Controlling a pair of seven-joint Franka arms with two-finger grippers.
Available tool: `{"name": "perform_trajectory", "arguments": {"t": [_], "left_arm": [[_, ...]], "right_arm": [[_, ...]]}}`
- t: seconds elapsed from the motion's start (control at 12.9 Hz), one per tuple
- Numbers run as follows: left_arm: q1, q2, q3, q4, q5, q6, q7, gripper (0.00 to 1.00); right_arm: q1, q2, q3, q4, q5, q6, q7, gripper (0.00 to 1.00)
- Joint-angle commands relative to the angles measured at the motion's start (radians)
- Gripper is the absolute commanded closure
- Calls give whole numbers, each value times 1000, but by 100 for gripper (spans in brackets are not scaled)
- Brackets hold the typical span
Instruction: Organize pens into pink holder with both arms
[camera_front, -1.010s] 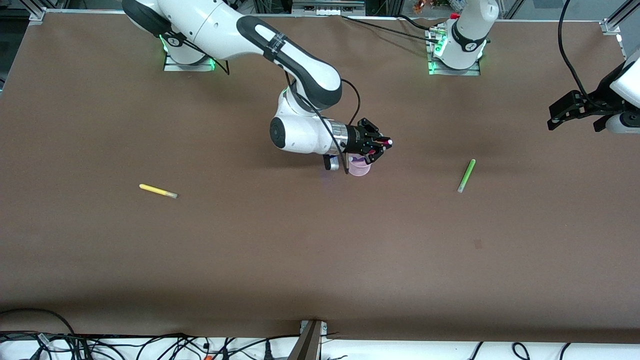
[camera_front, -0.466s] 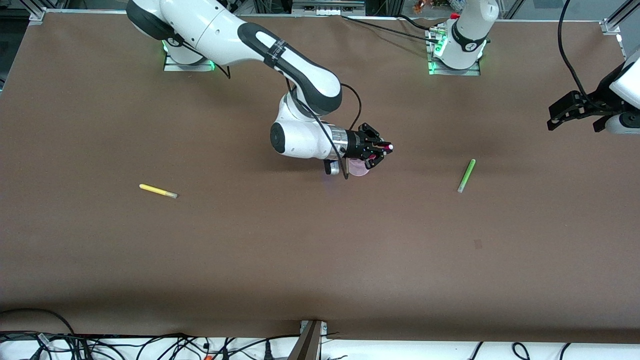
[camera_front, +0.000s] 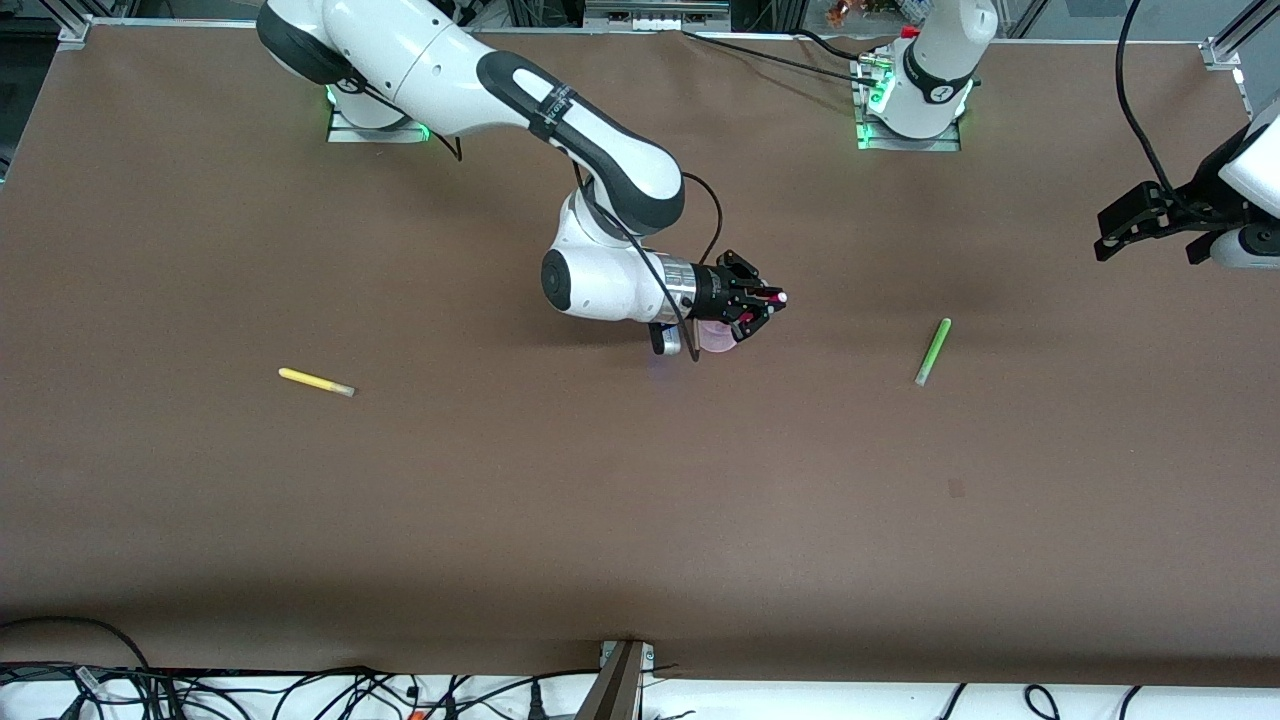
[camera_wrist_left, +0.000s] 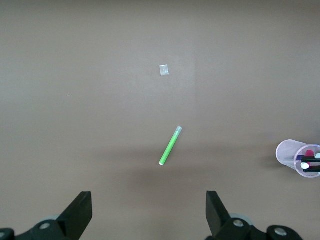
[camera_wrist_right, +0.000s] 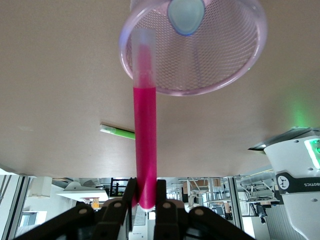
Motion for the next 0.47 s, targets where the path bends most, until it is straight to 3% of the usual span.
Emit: {"name": "perform_trajectory", "arguments": {"t": [0.0, 0.31, 0.39], "left_arm": [[-8, 12, 0, 28, 23, -15, -8, 0], [-8, 12, 0, 28, 23, -17, -9, 0], [-8, 12, 0, 28, 23, -15, -9, 0]], "right_arm": [[12, 25, -7, 34, 19, 6, -34, 74], [-28, 14, -5, 34, 19, -30, -53, 42], [-40, 11, -5, 34, 16, -49, -53, 19]]}}
